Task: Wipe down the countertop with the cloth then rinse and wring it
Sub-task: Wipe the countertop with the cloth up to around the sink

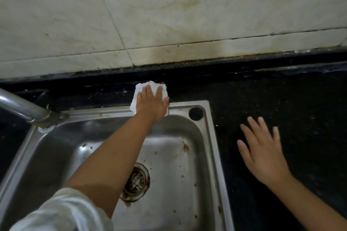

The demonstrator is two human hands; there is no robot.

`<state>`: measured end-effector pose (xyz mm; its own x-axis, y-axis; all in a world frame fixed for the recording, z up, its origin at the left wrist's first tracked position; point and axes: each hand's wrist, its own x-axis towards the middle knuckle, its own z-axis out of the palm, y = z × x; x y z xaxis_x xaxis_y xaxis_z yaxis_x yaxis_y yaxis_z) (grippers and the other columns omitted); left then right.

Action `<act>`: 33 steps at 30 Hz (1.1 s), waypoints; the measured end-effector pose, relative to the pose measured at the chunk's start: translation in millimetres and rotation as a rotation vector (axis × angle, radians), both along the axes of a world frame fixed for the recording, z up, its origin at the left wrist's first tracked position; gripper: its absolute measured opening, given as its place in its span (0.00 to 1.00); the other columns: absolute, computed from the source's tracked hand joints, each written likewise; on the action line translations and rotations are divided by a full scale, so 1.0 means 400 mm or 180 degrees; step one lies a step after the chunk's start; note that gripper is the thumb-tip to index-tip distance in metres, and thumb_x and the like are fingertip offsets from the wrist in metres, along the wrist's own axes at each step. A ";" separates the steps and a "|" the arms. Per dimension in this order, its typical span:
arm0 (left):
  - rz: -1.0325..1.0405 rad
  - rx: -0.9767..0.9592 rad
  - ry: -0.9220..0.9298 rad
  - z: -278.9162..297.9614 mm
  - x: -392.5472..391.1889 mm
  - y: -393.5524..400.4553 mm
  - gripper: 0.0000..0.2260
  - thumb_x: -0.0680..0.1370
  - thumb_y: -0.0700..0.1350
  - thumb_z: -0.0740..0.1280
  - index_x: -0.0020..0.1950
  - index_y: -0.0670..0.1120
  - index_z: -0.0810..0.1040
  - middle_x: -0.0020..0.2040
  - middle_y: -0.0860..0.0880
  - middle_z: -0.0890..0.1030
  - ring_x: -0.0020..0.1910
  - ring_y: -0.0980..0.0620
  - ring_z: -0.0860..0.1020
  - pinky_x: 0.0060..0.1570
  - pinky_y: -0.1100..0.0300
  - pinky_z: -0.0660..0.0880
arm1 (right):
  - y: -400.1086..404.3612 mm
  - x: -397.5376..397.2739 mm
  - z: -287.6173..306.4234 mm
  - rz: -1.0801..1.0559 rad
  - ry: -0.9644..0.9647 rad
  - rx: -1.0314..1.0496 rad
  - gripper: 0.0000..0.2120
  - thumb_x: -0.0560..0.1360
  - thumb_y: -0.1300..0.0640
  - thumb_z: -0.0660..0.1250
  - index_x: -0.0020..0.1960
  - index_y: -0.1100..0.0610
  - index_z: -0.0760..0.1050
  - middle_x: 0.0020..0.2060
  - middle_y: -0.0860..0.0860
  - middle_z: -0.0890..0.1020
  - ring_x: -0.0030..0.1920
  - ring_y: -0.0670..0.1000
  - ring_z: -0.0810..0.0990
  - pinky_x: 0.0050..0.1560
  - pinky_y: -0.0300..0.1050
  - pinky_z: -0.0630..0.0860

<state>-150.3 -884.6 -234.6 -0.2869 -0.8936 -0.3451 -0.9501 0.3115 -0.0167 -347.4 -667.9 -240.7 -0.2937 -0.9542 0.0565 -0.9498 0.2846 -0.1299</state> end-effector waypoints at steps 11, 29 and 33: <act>-0.0746 0.0037 0.0648 -0.016 -0.037 0.005 0.23 0.82 0.52 0.45 0.76 0.50 0.47 0.77 0.41 0.44 0.76 0.45 0.43 0.73 0.53 0.42 | -0.064 0.096 -0.055 -0.0294 -0.0548 -0.0259 0.34 0.74 0.45 0.41 0.66 0.64 0.68 0.70 0.61 0.65 0.72 0.52 0.54 0.71 0.54 0.46; 0.0269 -0.0181 0.0275 -0.024 0.190 -0.081 0.24 0.81 0.55 0.46 0.76 0.50 0.46 0.76 0.39 0.46 0.75 0.42 0.45 0.73 0.50 0.46 | -0.072 0.091 -0.061 -0.0597 -0.0427 -0.0167 0.29 0.73 0.51 0.46 0.65 0.66 0.70 0.67 0.62 0.70 0.70 0.62 0.65 0.69 0.57 0.55; 0.0280 -0.0312 0.0249 -0.023 0.182 -0.066 0.23 0.81 0.54 0.45 0.76 0.50 0.48 0.76 0.39 0.48 0.75 0.42 0.47 0.72 0.49 0.47 | -0.074 0.093 -0.056 -0.0626 -0.0426 -0.0111 0.25 0.72 0.55 0.52 0.64 0.66 0.71 0.67 0.62 0.70 0.69 0.62 0.65 0.69 0.58 0.55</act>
<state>-77.5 -910.8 -243.8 -0.2288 -0.9448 -0.2345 -0.9732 0.2277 0.0321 -310.1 -697.5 -262.9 -0.4808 -0.8761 0.0365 -0.8502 0.4556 -0.2638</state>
